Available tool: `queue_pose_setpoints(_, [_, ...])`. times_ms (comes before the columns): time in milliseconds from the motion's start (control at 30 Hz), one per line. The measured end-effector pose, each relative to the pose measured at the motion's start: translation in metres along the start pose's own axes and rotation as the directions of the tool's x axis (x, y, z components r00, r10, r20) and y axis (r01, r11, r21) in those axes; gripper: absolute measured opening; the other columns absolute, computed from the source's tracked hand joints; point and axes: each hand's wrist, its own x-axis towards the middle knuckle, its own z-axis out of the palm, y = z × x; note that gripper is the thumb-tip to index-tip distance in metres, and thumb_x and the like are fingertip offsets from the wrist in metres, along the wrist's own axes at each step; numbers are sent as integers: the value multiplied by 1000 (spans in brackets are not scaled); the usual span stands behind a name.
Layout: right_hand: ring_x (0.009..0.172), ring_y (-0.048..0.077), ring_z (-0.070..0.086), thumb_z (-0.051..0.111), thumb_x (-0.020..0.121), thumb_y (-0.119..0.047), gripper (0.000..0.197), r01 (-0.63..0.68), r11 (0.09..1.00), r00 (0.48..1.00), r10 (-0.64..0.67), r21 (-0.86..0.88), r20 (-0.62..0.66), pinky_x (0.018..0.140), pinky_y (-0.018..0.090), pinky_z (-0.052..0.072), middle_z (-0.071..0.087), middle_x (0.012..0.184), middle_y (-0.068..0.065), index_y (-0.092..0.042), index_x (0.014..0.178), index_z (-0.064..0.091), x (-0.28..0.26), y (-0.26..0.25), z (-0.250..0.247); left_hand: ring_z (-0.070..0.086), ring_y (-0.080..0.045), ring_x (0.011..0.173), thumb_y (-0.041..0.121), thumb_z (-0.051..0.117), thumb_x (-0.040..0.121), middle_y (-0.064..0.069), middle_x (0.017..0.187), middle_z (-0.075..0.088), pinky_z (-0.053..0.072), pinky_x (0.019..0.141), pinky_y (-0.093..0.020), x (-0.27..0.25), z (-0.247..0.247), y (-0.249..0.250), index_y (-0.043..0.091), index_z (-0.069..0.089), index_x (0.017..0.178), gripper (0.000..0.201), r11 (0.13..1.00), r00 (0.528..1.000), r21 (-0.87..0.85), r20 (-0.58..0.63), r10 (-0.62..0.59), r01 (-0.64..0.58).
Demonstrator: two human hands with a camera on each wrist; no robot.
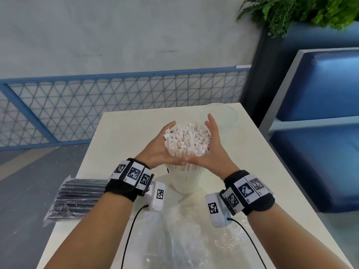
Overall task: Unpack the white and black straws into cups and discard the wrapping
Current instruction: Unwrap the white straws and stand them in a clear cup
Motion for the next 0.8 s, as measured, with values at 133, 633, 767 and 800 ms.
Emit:
queue_pose_setpoints(133, [132,-5,28,85,62,-14,138,-81,994,975,94,-73,202,98,6,30,18,148,-21,-37,138,-27,2,8,-2,51,3,117,16,89,46,12,126,56,41,97,-15,0,-4,-5,23,35,136,105,988,998,152,63,-10,0])
queue_pose_setpoints(633, [109,-2,50,80,62,-32,75,175,984,968,-171,8,-186,91,10,41,51,115,-12,-24,125,40,17,-20,6,58,-14,113,14,89,43,-3,121,60,49,96,-31,3,-6,20,24,47,127,94,995,977,-35,-196,83,-92])
queue_pose_setpoints(767, [128,6,36,82,55,-42,99,140,989,984,-145,-49,-106,105,20,33,39,135,-2,-29,137,30,11,-5,9,51,-9,114,5,90,49,3,125,48,42,89,-7,-3,-5,10,26,29,141,112,987,991,145,-107,78,-62])
queue_pose_setpoints(800, [130,5,34,81,55,-44,100,127,991,988,-130,-44,-87,106,21,32,37,137,-2,-31,138,28,8,-2,11,49,-8,115,5,89,50,5,126,46,42,88,-5,-4,-4,8,25,25,143,114,983,993,182,-104,57,-37])
